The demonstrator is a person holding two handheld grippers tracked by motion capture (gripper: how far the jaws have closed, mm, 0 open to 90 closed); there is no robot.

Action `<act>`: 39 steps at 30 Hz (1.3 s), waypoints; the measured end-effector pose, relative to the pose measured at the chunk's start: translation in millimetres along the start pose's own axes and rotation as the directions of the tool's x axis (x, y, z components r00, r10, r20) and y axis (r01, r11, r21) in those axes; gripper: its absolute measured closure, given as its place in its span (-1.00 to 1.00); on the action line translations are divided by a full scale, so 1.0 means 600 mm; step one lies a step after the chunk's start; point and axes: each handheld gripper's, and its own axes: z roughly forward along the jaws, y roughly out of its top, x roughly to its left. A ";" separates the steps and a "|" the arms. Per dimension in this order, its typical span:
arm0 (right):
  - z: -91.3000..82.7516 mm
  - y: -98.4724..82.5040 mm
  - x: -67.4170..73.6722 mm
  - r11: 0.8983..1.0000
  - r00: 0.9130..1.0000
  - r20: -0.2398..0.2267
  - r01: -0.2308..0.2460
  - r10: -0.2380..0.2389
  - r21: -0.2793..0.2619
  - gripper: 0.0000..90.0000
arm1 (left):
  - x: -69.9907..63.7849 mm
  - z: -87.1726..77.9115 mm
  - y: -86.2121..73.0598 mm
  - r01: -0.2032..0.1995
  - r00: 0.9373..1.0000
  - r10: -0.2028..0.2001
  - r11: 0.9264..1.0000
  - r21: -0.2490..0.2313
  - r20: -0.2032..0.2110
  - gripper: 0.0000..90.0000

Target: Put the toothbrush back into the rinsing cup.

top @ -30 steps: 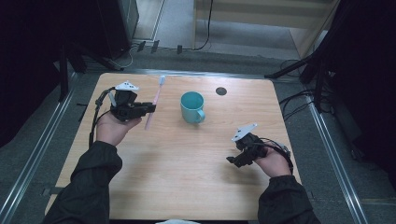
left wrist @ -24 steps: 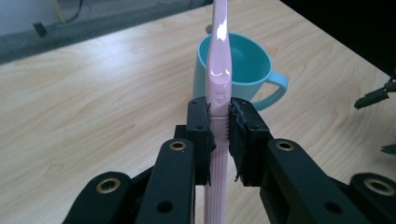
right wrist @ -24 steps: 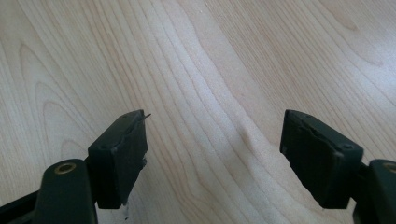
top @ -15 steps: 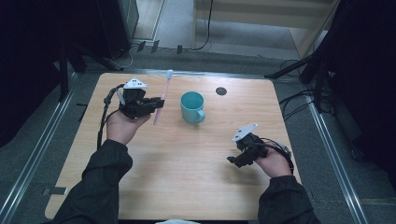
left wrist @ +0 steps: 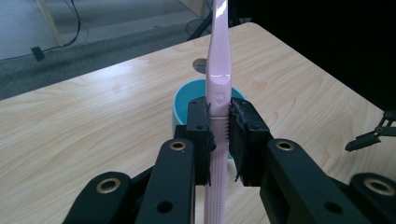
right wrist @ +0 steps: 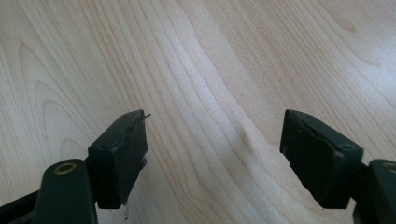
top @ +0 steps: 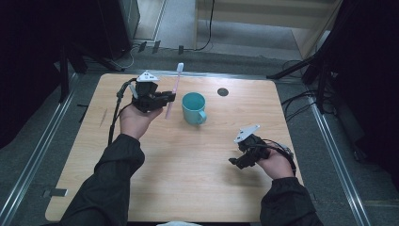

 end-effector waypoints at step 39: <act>-0.001 -0.001 -0.003 1.000 1.000 -0.004 -0.004 0.004 -0.006 -0.48 | -0.036 0.122 0.094 -0.031 0.999 0.031 0.999 -0.026 0.011 0.74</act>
